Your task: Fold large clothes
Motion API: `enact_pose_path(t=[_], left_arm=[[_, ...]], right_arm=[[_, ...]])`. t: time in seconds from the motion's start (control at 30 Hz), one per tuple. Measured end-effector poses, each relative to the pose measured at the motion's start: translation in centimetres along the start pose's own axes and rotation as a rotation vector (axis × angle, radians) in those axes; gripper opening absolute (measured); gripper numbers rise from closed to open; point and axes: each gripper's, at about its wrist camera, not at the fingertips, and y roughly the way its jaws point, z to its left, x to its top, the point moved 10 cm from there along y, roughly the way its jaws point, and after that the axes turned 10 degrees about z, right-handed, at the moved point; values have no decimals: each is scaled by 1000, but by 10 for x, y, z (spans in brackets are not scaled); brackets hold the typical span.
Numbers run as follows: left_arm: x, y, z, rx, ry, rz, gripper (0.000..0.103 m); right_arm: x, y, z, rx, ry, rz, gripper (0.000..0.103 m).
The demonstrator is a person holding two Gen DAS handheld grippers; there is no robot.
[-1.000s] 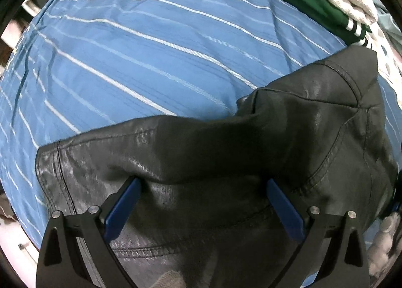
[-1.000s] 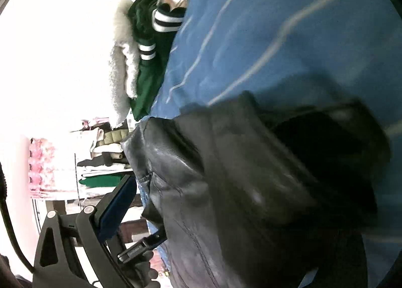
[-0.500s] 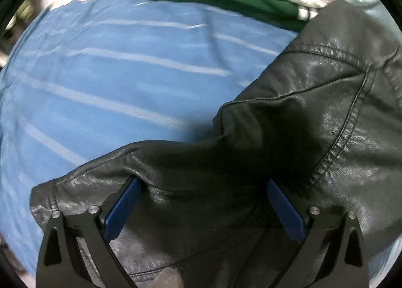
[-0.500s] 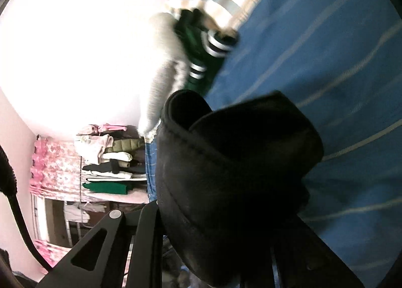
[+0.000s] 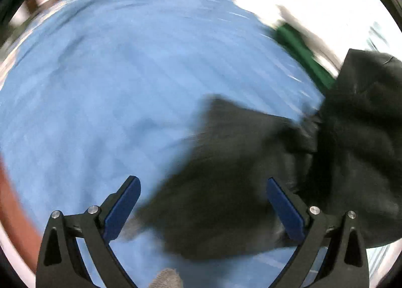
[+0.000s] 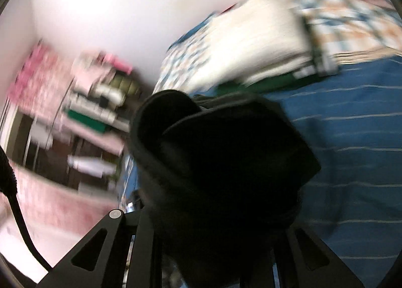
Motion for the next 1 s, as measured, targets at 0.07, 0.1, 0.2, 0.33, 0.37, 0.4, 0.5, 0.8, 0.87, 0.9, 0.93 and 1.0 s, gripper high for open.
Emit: enact_pose_path(t=[0.07,0.1,0.2,0.33,0.37,0.4,0.5,0.8,0.87,0.9,0.93,1.0], left_arm=[[-24,-15,51,48,-81,-13,103],[-33,-21,68,77,-114,-21,103],[-66,-28,119,157,-198,-27,103],[-95,-32,159,200,-304,-10,103],[-101,-36,156,201,-316,-8,103],[-105,-39,158,202,-325,-4,103],[-117,-52,156,188,-344,-5,103],[-110,-72,122,134,-350,-76,103],[-100,-63,112,128,-346,-81,103],[-95,-61,108,127,-349,-89,103],[-89,-59,104,127,-348,-100,103],[-79,-52,98,130,-349,-107,103]], right_arm=[[-14,36,28,3,-56,70,19],[-30,70,47,6,-93,140,19],[-75,145,66,-61,-174,282,19],[-145,236,61,-150,-204,548,29],[-155,243,62,-158,-216,582,42],[-166,247,66,-167,-242,629,51],[-182,221,88,-133,-335,663,86],[-85,109,25,-234,-205,536,86],[-59,122,1,-237,-161,518,69],[-52,133,-3,-229,-142,530,55],[-48,148,-6,-218,-130,553,36],[-52,193,-17,-260,-118,614,35]])
